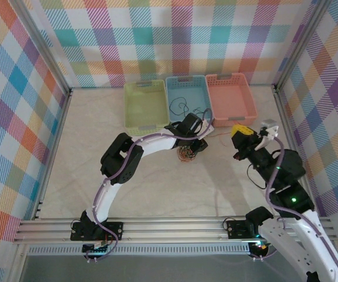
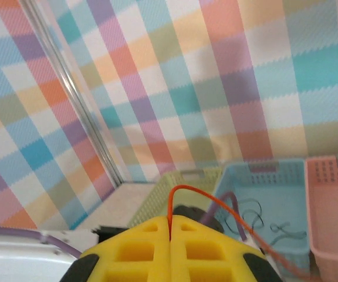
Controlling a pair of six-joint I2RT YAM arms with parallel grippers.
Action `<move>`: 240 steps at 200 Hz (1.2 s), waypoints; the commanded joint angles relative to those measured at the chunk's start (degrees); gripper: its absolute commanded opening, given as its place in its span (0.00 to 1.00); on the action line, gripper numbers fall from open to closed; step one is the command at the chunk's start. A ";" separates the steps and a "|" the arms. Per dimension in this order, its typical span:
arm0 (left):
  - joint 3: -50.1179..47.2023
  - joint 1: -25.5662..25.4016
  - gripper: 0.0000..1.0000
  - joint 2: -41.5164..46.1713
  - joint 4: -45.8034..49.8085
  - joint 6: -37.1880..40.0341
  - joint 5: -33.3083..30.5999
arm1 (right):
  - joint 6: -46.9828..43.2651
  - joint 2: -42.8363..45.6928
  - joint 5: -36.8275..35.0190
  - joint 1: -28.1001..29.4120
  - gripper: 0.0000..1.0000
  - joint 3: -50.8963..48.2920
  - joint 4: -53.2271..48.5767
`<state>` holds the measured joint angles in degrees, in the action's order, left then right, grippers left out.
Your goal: Untangle the cables
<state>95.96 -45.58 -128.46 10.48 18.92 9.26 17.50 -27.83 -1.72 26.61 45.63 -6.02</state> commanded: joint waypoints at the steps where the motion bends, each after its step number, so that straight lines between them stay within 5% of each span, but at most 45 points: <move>1: 2.20 -0.76 0.38 -1.68 2.15 -0.37 -1.94 | -1.91 1.84 1.40 -0.24 0.00 5.28 -2.60; 156: 3.35 -0.76 0.36 -2.08 4.34 0.07 -4.16 | -8.27 -0.93 -15.89 -0.20 0.00 24.84 -0.18; 240: 3.43 -0.74 0.36 -1.92 4.82 0.05 -4.16 | 0.39 -2.18 -12.04 -0.19 0.00 9.70 -6.12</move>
<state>97.78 -45.71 -129.93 13.56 18.92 5.80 14.17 -29.28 -14.57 26.61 60.45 -10.63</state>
